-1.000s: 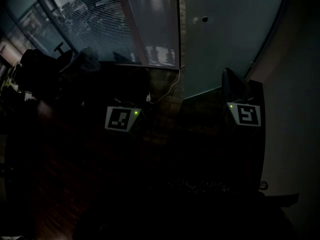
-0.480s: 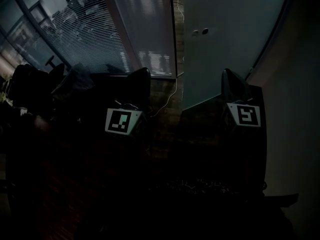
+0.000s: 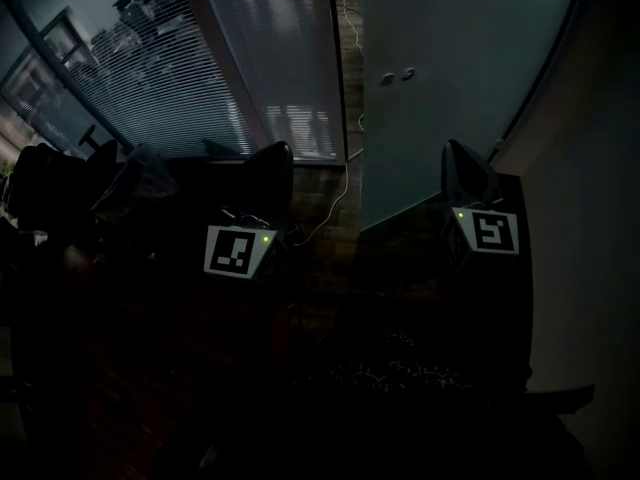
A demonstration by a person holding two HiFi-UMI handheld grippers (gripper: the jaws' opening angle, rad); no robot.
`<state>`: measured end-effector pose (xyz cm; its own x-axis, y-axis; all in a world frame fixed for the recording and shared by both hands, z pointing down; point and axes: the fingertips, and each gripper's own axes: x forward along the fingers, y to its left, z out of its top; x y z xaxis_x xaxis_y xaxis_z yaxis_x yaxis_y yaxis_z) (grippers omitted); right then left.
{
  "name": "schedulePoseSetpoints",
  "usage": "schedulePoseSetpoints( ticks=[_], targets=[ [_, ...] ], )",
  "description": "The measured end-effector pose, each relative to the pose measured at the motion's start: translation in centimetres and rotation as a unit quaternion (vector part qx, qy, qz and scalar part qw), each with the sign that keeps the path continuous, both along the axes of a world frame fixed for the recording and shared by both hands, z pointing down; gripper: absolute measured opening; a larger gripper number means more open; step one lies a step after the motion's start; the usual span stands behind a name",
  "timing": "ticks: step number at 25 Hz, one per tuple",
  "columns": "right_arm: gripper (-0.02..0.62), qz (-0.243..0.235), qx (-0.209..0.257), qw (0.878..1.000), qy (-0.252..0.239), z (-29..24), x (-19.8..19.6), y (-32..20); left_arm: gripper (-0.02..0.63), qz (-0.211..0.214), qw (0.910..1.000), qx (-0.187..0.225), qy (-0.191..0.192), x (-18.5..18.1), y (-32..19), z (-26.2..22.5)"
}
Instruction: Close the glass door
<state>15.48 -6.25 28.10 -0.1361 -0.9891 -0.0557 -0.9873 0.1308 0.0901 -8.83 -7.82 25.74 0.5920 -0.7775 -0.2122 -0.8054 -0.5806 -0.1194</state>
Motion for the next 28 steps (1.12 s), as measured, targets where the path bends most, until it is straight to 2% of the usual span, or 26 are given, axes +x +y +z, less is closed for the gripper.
schedulePoseSetpoints(
  ticks=[13, 16, 18, 20, 28],
  targets=[
    [0.003, -0.031, -0.006, 0.999, 0.013, 1.3, 1.3, -10.7, 0.002, -0.026, 0.9996, 0.009, -0.009, 0.8, -9.0, -0.1],
    [0.006, -0.055, -0.014, 0.998, 0.008, 1.8, 1.1, -12.7, 0.002, -0.023, 0.9995, 0.014, -0.014, 1.6, -10.8, -0.3],
    [0.080, -0.076, -0.029, 0.997, 0.006, 2.6, 0.7, -13.9, 0.002, -0.022, 0.9996, 0.011, -0.015, 1.9, -11.8, -0.1],
    [0.124, -0.086, -0.047, 0.995, 0.006, 3.5, 0.5, -15.2, 0.002, -0.022, 0.9996, 0.006, -0.016, 2.2, -12.7, 0.2],
    [0.135, -0.081, -0.083, 0.993, 0.006, 6.3, 1.0, -19.7, 0.002, -0.031, 0.9993, 0.000, -0.020, 2.4, -15.4, 0.7]
  ],
)
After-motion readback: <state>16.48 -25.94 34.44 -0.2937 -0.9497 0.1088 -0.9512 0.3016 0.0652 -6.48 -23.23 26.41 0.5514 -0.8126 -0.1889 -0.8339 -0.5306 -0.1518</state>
